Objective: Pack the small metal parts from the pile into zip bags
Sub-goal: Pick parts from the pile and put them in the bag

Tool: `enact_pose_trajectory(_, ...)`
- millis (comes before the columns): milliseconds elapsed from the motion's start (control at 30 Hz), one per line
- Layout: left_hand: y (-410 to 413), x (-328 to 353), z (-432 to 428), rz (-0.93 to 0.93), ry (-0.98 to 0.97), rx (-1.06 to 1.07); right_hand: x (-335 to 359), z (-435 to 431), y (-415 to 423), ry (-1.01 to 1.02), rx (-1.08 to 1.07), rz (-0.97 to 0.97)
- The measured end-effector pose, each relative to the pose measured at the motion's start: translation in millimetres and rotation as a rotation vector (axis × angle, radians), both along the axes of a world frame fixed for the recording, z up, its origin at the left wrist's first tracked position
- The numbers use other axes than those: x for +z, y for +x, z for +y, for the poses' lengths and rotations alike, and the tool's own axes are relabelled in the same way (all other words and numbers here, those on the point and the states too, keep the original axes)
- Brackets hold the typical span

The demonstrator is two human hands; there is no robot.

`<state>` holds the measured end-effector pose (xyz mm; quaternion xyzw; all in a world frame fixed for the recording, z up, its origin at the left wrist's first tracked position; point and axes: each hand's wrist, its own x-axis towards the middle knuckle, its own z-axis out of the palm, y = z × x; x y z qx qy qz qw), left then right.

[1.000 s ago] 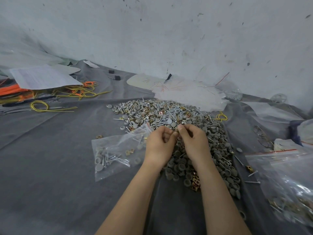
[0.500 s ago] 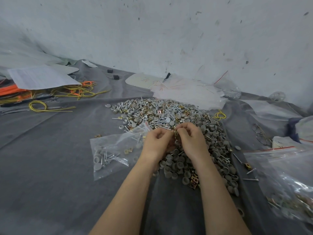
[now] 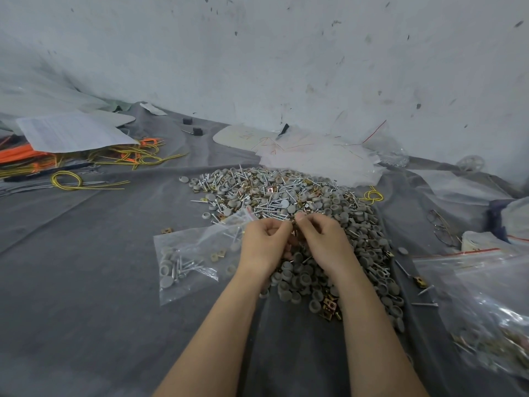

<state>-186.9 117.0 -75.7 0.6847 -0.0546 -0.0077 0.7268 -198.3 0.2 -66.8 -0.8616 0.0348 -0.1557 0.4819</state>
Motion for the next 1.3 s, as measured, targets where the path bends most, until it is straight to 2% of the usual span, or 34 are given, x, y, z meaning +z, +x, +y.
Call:
enact_pose_trajectory(167, 1.4, -1.6, -0.6, -0.005, 0.013, -0.008, -0.4, 0.1, 0.7, 0.04, -0.013, -0.03)
enact_pose_trajectory(267, 3.2, -6.0, -2.4, -0.066, 0.169, 0.028, -3.6, -0.6, 1.6, 0.004, -0.016, -0.035)
enact_pose_trajectory(333, 4.5, -7.9, -2.2, -0.1, 0.205, 0.033, -4.5, -0.5, 1.9, 0.001, -0.026, -0.069)
enact_pose_trajectory(600, 2.7, -3.9, -1.8, -0.141, 0.109, 0.019, -6.6, 2.8, 3.5, 0.104, -0.017, -0.156)
enact_pose_trajectory(700, -0.6, 1.6, -0.8, -0.143, -0.05, -0.026, -6.2, 0.6, 2.8, 0.372, 0.066, -0.088)
enact_pose_trajectory(767, -2.0, 2.9, -1.3, -0.156, -0.079, -0.058, -6.2, -0.3, 3.1, 0.505, 0.096, -0.076)
enact_pose_trajectory(1067, -1.6, 2.4, -1.5, -0.147, -0.096, -0.052, -5.3, 0.3, 1.9, 0.403, 0.071, -0.117)
enact_pose_trajectory(1300, -1.7, 3.7, 0.0, -0.157, -0.078, 0.004, -1.3, 3.0, -0.4, 0.616, 0.108, 0.023)
